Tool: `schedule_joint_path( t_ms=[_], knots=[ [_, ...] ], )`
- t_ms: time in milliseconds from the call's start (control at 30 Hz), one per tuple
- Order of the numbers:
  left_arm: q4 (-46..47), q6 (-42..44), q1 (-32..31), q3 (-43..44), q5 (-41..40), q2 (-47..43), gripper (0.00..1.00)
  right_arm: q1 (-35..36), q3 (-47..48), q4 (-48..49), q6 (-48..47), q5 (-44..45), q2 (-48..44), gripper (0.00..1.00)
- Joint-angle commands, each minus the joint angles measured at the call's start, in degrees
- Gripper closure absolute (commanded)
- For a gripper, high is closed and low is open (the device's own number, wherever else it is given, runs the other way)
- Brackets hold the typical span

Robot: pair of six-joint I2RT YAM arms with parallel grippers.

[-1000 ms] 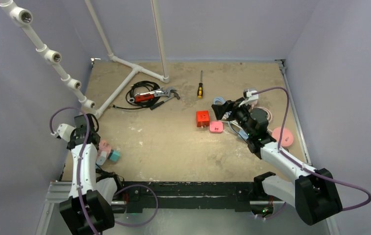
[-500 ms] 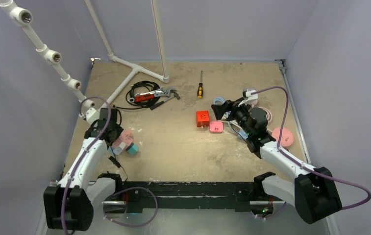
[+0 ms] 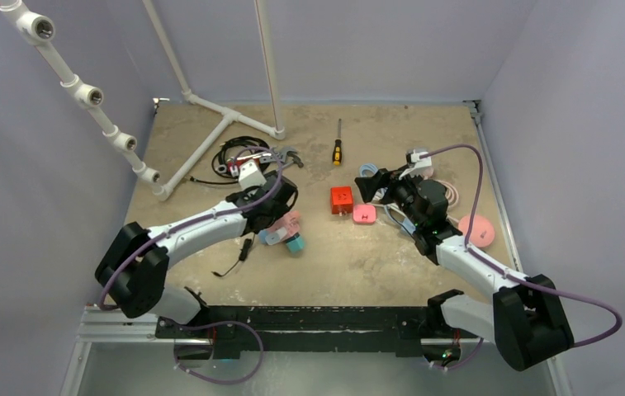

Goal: Pull the plug off the socket
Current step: Move the socket to the center of the board.

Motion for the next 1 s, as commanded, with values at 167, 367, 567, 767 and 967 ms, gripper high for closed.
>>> schedule_joint_path(
  t_ms=[167, 367, 567, 767, 967],
  knots=[
    [1.0, 0.7, -3.6, 1.1, 1.2, 5.3, 0.33, 0.1, 1.8, 1.3, -1.0, -2.5, -0.4, 0.02],
    [-0.3, 10.9, -3.8, 3.1, -0.8, 1.9, 0.01, 0.1, 1.2, 3.4, -0.7, -7.2, -0.1, 0.02],
    [-0.6, 23.0, -3.9, 3.3, -0.1, -4.2, 0.01, 0.3, 0.7, 5.9, 0.6, -10.9, 0.8, 0.01],
    [5.9, 39.4, -3.7, 1.4, 7.5, -12.0, 0.01, 3.2, 1.4, 8.7, -0.2, -15.6, 4.5, 0.01],
    [8.7, 48.4, 0.4, 3.8, 3.9, -17.8, 0.01, 10.7, 5.9, 9.0, -1.7, -18.8, 11.7, 0.03]
  ],
)
